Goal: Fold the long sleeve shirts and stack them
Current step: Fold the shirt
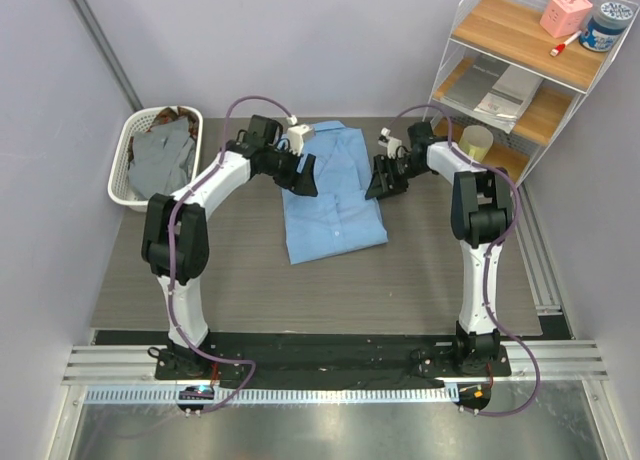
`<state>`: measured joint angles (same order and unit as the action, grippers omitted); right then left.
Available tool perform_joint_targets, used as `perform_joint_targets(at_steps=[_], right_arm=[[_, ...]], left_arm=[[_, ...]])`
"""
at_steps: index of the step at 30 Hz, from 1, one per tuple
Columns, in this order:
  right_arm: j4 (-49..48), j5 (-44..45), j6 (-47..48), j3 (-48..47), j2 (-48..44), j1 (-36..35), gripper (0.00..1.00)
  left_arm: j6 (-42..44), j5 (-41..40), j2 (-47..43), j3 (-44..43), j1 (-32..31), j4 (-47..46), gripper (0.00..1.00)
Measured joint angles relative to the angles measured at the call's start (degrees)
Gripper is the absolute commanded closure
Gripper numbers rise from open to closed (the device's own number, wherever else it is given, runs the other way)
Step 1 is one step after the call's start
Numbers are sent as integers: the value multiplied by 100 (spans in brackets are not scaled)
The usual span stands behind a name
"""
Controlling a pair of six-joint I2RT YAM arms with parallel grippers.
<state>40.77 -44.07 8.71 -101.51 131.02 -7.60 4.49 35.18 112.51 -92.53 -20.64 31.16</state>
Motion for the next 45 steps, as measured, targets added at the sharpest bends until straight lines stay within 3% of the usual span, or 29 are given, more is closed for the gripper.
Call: perform_joint_targets(at_steps=[4, 9, 16, 23, 26, 38, 45], right_arm=[[11, -7, 31, -72, 20, -120, 71], [24, -15, 4, -315, 116, -184, 98], [-332, -63, -258, -400, 125, -166, 98], [-680, -90, -439, -326, 125, -155, 97], [-811, -140, -494, -317, 122, -153, 98], [-1381, -387, -616, 101, 26, -122, 99], [-1453, -503, -605, 267, -214, -125, 99]], left_arm=[[-70, -20, -15, 313, 72, 31, 37], [-243, -39, 4, 411, 208, 101, 40], [-282, -33, 4, 393, 341, 87, 36], [-234, -87, 157, 39, 319, 101, 39], [-120, -136, 310, -229, 278, 96, 35], [404, -87, 1609, -1606, -66, 111, 31], [514, -57, 2057, -1836, -251, 136, 34]])
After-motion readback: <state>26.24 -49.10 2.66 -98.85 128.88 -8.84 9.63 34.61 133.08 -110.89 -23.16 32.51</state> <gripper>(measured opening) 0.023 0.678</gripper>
